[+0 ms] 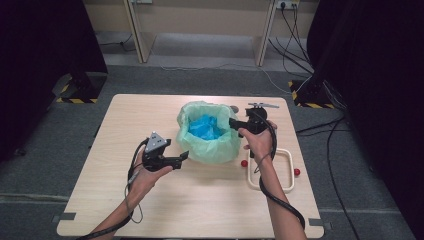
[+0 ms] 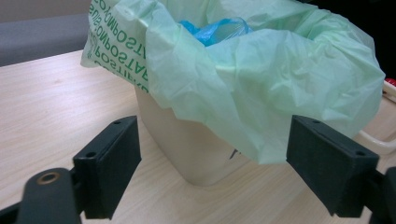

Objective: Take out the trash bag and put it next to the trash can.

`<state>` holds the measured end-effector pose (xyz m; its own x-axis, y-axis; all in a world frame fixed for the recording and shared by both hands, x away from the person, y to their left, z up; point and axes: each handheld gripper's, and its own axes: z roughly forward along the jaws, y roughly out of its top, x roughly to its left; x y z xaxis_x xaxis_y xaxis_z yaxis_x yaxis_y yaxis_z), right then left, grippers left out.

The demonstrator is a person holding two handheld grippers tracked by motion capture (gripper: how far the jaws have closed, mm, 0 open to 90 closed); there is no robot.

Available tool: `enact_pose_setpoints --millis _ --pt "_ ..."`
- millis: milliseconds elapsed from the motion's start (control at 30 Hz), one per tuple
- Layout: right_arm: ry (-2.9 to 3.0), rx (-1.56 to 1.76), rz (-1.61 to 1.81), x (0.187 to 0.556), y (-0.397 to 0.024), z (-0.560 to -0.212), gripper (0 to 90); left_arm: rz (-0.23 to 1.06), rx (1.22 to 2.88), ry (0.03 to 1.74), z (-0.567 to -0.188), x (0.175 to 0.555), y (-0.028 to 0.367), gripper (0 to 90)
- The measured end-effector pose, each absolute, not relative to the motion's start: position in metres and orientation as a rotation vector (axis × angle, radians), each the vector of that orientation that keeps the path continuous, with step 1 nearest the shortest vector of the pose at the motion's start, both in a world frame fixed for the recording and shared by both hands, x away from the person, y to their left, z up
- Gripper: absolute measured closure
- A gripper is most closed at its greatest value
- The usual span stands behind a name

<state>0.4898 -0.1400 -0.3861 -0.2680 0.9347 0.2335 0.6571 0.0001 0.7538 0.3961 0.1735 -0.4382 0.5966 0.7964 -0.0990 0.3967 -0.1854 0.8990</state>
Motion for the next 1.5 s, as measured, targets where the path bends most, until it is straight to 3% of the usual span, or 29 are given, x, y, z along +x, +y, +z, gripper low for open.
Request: enact_pose_setpoints --millis 467,800,933,1500 --pt "1.953 1.652 1.15 0.493 -0.137 -0.386 21.2 0.508 1.801 0.912 -0.431 0.403 0.169 53.9" --pt "1.956 1.648 1.153 0.494 -0.134 -0.387 21.3 0.547 1.799 0.889 -0.429 0.401 0.168 85.9" --pt "1.964 1.635 1.142 0.494 -0.133 -0.387 21.3 0.545 1.792 0.878 -0.426 0.4 0.168 89.3" --pt "2.047 1.559 1.02 0.501 -0.106 -0.389 22.7 0.526 1.731 0.817 -0.397 0.4 0.161 89.6"
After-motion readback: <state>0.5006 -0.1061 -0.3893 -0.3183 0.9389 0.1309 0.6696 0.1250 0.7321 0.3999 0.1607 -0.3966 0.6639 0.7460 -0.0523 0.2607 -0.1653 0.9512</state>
